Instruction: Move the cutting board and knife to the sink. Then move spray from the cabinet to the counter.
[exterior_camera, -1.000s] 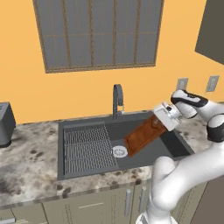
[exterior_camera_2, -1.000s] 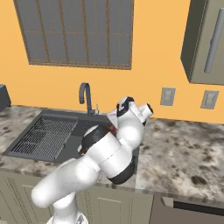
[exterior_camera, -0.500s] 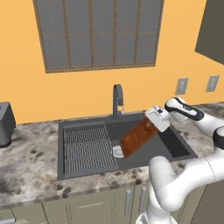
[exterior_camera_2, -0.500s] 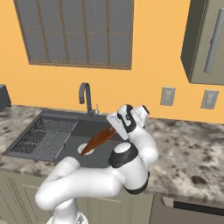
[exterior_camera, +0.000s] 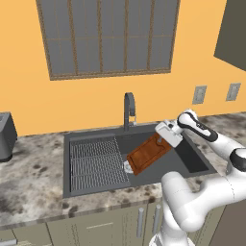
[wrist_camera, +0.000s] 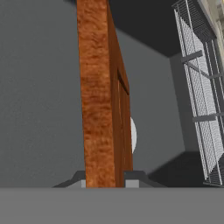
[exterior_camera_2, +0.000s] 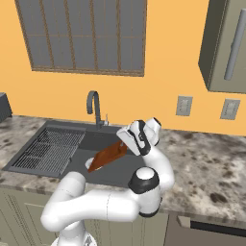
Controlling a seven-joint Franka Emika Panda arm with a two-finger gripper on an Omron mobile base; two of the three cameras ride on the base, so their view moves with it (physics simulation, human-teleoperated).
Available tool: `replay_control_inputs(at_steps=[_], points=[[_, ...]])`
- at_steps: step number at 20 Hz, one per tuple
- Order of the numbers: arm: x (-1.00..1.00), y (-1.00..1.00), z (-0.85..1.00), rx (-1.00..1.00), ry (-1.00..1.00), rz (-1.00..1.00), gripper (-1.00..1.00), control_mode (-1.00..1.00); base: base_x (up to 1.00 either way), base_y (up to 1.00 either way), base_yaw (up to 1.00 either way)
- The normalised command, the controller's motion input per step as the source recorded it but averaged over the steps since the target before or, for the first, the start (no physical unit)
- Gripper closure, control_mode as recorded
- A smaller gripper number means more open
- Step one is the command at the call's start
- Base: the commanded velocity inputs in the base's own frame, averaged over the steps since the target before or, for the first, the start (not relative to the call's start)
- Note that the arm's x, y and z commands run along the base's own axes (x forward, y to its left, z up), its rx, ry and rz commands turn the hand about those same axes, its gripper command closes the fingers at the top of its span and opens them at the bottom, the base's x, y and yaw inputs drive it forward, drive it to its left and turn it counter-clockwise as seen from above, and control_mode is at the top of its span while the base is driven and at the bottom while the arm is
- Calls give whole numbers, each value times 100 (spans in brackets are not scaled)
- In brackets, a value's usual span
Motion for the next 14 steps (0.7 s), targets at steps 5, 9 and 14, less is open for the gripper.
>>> replay_control_inputs(at_steps=[5,9,14], points=[[-7,22,-30,-5,0,3,100,-100,0,0,0],[-2,23,-26,-6,0,1,100,-100,0,0,0],[-6,35,-29,-10,3,0,-100,-100,0,0,0]])
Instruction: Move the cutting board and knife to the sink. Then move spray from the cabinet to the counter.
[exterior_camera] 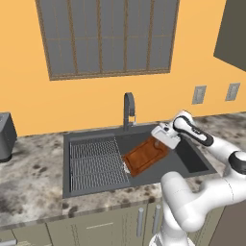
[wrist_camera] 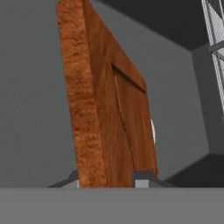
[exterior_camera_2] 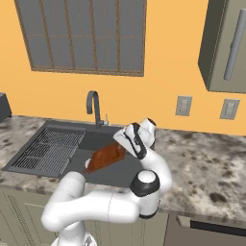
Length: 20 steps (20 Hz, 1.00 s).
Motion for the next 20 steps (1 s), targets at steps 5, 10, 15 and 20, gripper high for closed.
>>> replay_control_inputs(at_steps=[5,10,15,20], points=[[-1,34,-31,-12,10,0,-100,-100,0,0,0],[-14,2,-7,-15,4,-1,-100,-100,0,0,0],[-24,0,3,-16,0,-7,-100,-100,0,0,0],[-24,-7,11,-20,0,-12,-100,-100,0,0,0]])
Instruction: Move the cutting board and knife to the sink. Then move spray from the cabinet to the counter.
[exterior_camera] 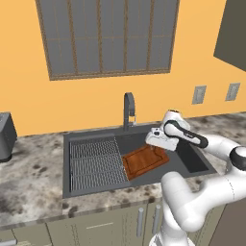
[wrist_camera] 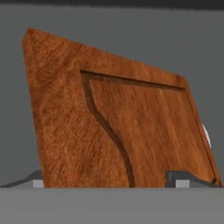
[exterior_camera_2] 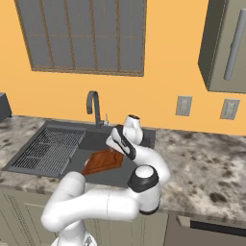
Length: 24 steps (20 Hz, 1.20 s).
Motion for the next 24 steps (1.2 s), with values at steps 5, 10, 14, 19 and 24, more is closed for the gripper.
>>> replay_control_inputs(at_steps=[5,10,14,19,24], points=[[-9,-19,6,-25,0,-16,-100,-100,0,0,0],[0,-31,3,-25,0,-17,-100,-100,0,0,0],[0,-28,1,-22,0,-15,-100,-100,0,0,0],[1,-16,0,-18,4,-13,-100,-100,0,0,0],[-15,-16,20,-9,1,-8,-100,-100,0,0,0]])
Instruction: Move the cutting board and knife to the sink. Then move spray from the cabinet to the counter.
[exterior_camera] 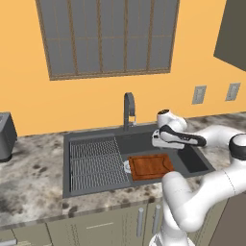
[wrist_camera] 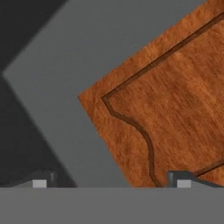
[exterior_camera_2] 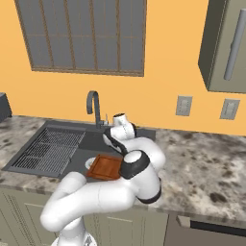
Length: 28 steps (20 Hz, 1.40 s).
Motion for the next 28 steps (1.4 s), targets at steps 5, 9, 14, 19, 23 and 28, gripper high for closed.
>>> replay_control_inputs(at_steps=[5,9,14,19,23,28], points=[[-88,-34,92,0,0,-5,-100,-100,0,0,0],[-97,-36,100,1,-2,-3,-100,-100,0,0,0],[-99,-12,100,3,-2,0,-100,-100,0,0,0],[-100,0,100,11,-2,0,-100,-100,0,0,0],[-97,26,100,13,-1,3,-100,-100,0,0,0],[-88,47,90,15,0,9,-100,-100,0,0,0]])
